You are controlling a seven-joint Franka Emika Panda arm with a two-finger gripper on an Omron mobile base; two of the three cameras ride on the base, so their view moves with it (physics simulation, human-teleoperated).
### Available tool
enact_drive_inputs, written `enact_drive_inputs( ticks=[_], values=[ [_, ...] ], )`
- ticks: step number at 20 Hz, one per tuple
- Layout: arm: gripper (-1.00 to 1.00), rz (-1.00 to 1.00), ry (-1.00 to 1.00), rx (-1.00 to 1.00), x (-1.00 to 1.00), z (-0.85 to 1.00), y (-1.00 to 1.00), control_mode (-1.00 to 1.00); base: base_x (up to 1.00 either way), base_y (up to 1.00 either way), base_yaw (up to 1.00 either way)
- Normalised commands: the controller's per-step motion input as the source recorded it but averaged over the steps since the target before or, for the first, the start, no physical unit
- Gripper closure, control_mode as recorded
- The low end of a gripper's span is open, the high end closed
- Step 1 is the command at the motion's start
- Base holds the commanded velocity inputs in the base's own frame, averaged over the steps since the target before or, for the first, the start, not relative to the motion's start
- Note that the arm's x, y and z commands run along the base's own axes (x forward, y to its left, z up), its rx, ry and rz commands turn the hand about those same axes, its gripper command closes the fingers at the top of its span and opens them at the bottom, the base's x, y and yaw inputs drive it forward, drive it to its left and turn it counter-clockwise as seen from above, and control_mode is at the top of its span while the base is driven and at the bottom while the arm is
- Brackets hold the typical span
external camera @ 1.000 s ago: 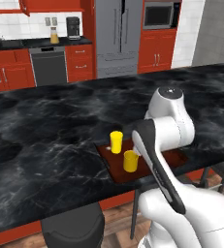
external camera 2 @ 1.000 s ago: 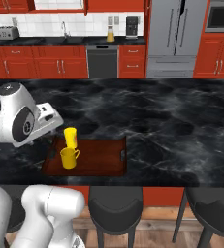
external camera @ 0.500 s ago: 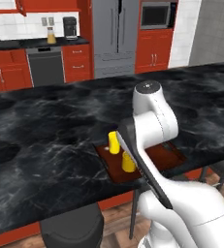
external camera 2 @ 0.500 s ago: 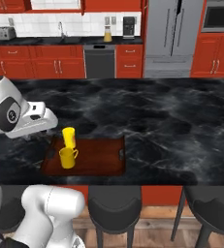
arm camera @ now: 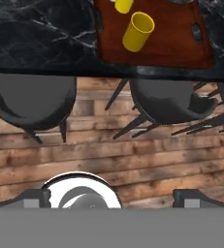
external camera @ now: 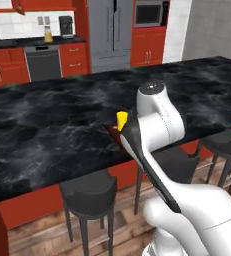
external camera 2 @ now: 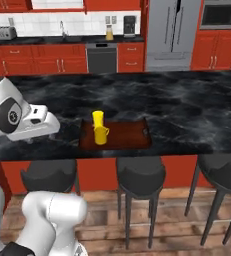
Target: There is a tray on the dining counter. Grab the cup, mug, and pitcher and place them on the tray. The pitcher may be placed next to the tray if it cannot fit the tray.
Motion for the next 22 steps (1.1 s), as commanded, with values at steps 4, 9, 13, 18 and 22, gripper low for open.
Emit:
enact_drive_inputs(
  ticks=[4, 9, 13, 18, 22],
  values=[
    [-1.0, 0.0, 0.0, 0.0, 0.0, 0.0, 0.0, 1.0, -0.5, 1.0, 0.0],
    [-1.0, 0.0, 0.0, 0.0, 0.0, 0.0, 0.0, 1.0, -0.17, 1.0, 0.0],
    [-1.0, 0.0, 0.0, 0.0, 0.0, 0.0, 0.0, 1.0, -0.04, 1.0, 0.0],
    [-1.0, 0.0, 0.0, 0.0, 0.0, 0.0, 0.0, 1.0, 0.0, 1.0, 0.0],
    [-1.0, 0.0, 0.0, 0.0, 0.0, 0.0, 0.0, 1.0, 0.0, 1.0, 0.0]
  ],
)
